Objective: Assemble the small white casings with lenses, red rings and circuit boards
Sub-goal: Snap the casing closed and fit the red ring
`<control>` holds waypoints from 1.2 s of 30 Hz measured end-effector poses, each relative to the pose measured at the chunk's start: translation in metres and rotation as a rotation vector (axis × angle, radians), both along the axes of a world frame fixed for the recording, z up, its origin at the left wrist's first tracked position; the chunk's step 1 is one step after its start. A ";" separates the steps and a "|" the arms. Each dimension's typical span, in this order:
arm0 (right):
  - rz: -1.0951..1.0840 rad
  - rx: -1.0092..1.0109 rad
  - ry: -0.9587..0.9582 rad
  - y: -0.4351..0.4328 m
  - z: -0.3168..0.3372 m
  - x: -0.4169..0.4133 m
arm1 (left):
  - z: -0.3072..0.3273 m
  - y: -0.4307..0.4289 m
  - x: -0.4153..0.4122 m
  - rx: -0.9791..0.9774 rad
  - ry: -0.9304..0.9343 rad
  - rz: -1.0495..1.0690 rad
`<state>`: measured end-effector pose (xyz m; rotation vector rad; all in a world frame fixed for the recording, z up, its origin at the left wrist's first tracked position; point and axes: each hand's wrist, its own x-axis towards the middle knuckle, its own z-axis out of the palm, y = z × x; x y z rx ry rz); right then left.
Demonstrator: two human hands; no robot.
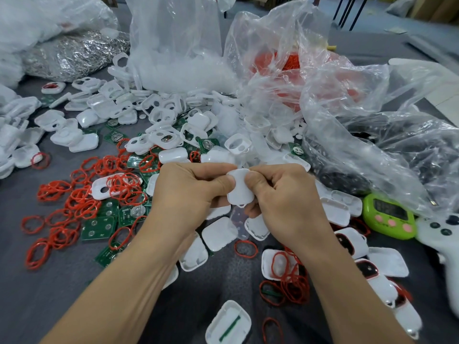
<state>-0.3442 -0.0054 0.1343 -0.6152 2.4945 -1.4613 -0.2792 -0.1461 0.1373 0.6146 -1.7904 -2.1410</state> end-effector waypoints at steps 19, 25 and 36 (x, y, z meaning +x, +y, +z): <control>0.112 -0.279 -0.272 0.010 -0.008 -0.019 | -0.002 0.002 0.003 -0.293 -0.032 -0.056; 0.154 -0.158 -0.165 0.007 -0.008 -0.014 | -0.007 0.000 0.002 -0.246 -0.036 0.009; 0.144 -0.127 -0.176 0.005 -0.011 -0.013 | -0.008 0.001 0.003 -0.198 -0.071 0.043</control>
